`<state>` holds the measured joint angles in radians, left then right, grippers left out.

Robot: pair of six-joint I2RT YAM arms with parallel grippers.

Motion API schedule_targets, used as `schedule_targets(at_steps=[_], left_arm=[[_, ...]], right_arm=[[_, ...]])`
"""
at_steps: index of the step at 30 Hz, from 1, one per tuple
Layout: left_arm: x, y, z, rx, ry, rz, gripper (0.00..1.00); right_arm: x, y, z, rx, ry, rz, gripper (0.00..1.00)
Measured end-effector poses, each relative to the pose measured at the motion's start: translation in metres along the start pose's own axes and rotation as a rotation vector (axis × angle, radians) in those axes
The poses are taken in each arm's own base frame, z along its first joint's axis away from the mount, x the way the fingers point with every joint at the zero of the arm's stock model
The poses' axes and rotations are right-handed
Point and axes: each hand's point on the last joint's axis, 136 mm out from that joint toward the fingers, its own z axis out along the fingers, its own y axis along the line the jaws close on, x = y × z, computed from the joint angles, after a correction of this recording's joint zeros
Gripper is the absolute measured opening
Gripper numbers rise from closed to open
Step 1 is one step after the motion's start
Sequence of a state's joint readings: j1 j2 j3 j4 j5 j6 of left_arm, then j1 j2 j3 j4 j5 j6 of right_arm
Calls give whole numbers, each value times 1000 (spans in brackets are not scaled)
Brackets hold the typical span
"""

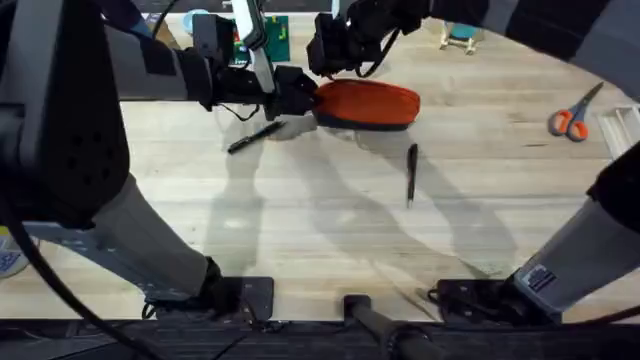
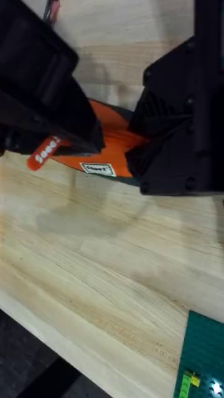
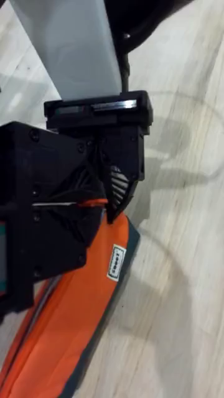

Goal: Unzip the bag, pick up the pens from the table one at a time and place them inside, then zip the bag closed.

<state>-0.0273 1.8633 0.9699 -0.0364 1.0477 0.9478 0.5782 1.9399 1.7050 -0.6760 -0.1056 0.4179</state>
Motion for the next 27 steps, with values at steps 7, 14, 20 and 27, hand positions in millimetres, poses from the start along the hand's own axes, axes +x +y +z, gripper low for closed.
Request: schedule_targets(at_steps=[7, 14, 20, 27], left_arm=[[0, 0, 0, -1, 1, 0, 41], [0, 0, 0, -1, 1, 0, 41], [0, 0, 0, 0, 1, 0, 41], [0, 0, 0, 0, 1, 0, 41]], right_arm=[[-4, 6, 0, -22, -15, -7, 32], [-4, 12, 0, -52, -12, -10, 31], [-4, 13, 0, -58, -13, -10, 31], [-4, 15, 0, -75, -11, -10, 31]])
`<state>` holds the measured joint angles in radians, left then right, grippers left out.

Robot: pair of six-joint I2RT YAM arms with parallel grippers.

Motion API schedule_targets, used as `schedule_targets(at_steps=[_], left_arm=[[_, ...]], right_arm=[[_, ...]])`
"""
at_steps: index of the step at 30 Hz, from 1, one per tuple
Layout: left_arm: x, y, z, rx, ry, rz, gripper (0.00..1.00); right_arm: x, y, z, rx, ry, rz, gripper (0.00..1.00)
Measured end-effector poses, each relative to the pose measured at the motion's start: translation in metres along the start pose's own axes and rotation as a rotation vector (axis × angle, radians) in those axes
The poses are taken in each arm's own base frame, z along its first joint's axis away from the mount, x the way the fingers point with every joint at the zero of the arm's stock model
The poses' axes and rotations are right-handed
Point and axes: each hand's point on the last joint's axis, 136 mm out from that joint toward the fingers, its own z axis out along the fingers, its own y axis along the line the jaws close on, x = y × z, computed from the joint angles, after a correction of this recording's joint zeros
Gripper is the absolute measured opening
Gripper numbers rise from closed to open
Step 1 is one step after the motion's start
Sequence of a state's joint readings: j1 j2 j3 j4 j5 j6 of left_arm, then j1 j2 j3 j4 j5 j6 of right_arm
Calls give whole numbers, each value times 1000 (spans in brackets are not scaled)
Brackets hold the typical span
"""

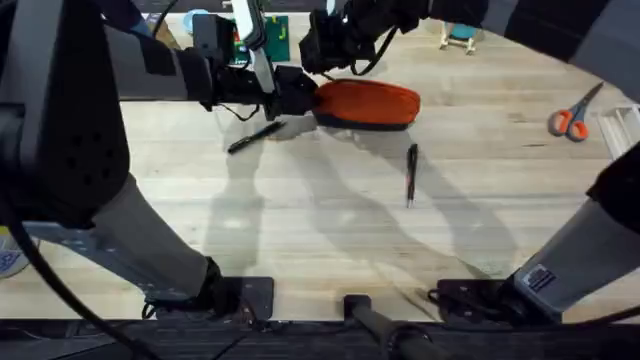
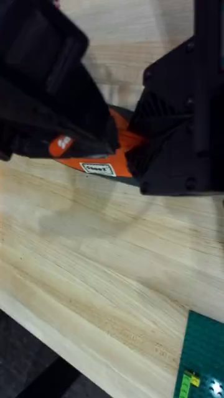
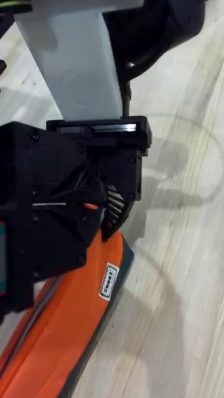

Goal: Unzip the bag, pick up the pens from the table one at a time and place them inside, then zip the bag closed.

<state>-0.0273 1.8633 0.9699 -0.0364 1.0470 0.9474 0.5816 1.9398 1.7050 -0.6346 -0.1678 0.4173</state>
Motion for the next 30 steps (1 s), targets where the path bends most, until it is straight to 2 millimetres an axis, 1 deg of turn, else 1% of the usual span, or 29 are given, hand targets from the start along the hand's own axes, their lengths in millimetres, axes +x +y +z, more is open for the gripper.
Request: schedule_targets(at_steps=[4, 8, 20, 26, 30], left_arm=[[0, 0, 1, 0, 0, 3, 41], [0, 0, 1, -1, 1, 3, 41], [0, 0, 1, -1, 2, 3, 41], [0, 0, 1, -2, 2, 3, 41], [0, 0, 1, -1, 2, 4, 41]], right_arm=[[-2, 11, 0, -48, -5, -8, 30], [-1, 14, -1, -65, 1, -9, 30], [-3, 14, -3, -78, 1, -5, 30], [-12, 11, -16, -85, -30, 3, 33], [-19, 14, -27, -100, -56, 1, 85]])
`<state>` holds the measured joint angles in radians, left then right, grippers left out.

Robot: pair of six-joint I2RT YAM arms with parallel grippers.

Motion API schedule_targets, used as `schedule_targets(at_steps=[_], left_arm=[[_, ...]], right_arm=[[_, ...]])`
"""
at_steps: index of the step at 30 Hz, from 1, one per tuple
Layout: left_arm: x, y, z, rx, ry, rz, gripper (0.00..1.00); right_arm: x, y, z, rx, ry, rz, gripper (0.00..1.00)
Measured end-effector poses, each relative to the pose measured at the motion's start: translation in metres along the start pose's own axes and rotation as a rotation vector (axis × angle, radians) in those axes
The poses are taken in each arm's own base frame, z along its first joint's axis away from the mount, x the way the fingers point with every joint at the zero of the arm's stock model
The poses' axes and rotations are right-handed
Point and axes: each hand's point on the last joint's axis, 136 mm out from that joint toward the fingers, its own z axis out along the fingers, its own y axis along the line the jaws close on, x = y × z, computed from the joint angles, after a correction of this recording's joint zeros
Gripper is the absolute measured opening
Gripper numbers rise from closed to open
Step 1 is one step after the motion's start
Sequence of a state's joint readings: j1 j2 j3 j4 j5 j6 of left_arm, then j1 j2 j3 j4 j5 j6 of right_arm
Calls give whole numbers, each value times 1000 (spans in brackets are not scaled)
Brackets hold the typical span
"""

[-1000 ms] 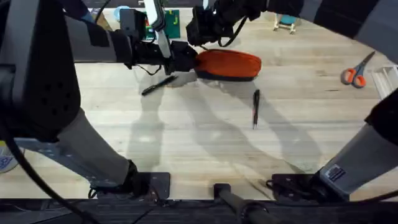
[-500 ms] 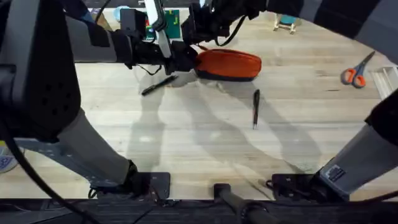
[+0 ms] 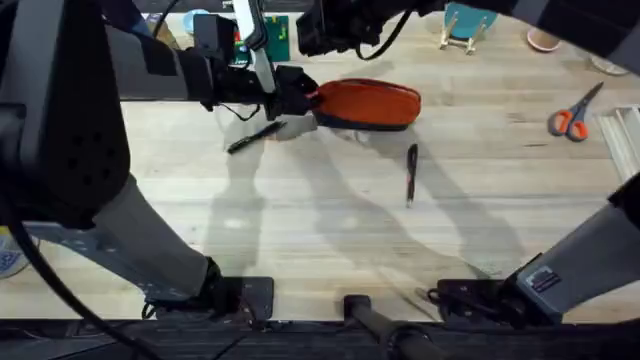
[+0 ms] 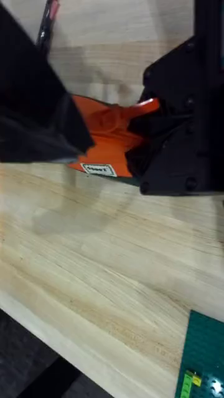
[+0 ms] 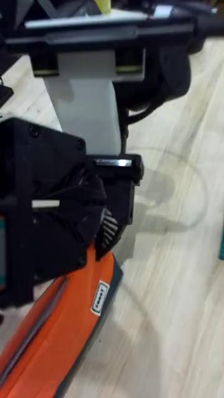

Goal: Unzip the bag, pick up the pens from the table one at a time and place them inside, then zip the bag closed.

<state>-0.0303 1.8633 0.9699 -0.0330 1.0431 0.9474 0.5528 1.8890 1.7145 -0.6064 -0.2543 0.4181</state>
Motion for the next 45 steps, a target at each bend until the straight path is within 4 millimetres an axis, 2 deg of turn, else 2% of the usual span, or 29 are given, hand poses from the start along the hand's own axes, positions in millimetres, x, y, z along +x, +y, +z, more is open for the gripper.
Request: schedule_targets(at_steps=[1, 5, 7, 8, 15, 19, 31, 33, 38, 39, 42, 45], left_arm=[[0, 0, 0, 0, 0, 0, 41], [0, 0, 0, 0, 0, 0, 41], [0, 0, 0, 0, 0, 0, 41], [0, 0, 0, 0, 0, 0, 41], [0, 0, 0, 0, 0, 0, 41], [0, 0, 0, 0, 0, 0, 41], [0, 0, 0, 0, -1, 1, 41], [0, 0, 0, 0, 0, 1, 132], [2, 2, 0, -9, 10, 6, 886], [2, 2, -1, -10, 11, 2, 965], [5, 4, -4, -20, 15, -6, 995], [8, 9, -11, -37, 15, -18, 995]], right_arm=[[-1, 1, -2, -3, -4, 0, 145], [-4, 0, -3, -4, -9, 2, 712], [-4, -1, -3, -4, -9, 2, 957], [-4, -1, -4, -4, -10, 3, 985], [-3, -3, -4, -1, -7, 7, 996], [-1, -10, -5, 14, 7, 22, 996], [3, -75, -24, 134, 62, 154, 996], [4, -82, -26, 146, 68, 167, 996], [7, -88, -29, 158, 81, 183, 996], [7, -88, -29, 159, 81, 185, 996], [6, -90, -37, 163, 74, 191, 996], [-2, -89, -57, 161, 34, 186, 996]])
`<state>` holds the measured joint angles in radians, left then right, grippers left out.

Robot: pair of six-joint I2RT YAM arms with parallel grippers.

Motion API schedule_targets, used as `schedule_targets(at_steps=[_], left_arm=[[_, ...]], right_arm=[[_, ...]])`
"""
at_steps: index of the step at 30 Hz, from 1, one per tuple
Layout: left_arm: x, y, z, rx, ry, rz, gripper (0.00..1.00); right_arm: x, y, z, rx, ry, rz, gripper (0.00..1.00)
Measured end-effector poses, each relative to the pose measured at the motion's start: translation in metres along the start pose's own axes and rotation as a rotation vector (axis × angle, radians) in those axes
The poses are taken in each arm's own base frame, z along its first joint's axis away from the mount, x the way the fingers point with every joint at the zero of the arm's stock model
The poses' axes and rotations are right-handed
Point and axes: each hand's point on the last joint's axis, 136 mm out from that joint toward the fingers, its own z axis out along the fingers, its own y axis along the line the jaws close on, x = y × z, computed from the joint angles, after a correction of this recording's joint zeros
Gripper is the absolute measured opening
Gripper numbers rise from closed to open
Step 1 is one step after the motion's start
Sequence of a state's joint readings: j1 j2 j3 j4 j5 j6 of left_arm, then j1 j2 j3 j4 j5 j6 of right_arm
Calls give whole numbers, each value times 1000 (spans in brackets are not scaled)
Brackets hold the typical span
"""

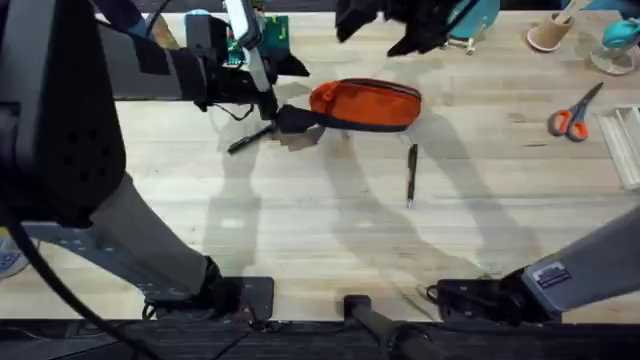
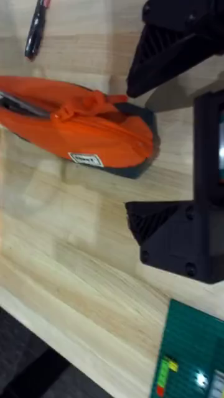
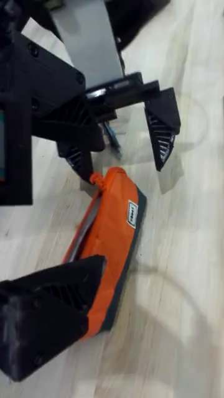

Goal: Unzip the bag, pick up the pens from the table one at a time and place them inside, then zip the bag closed.

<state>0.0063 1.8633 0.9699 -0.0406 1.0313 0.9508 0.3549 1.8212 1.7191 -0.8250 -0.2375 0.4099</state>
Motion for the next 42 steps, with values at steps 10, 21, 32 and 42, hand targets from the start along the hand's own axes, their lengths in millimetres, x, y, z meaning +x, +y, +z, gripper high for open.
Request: schedule_targets(at_steps=[10, 21, 32, 42], left_arm=[[-47, -7, -39, -34, -31, 20, 993], [-99, -43, -77, -36, -48, 18, 993], [-94, -76, -110, -131, 141, -144, 993], [-102, -78, -120, -182, 152, -129, 994]], right_arm=[[6, -1, -45, 9, -23, -45, 996], [21, -2, -61, 21, 10, -107, 996], [25, -2, -64, 24, 28, -288, 996], [6, -5, -78, 89, -33, -507, 992]])
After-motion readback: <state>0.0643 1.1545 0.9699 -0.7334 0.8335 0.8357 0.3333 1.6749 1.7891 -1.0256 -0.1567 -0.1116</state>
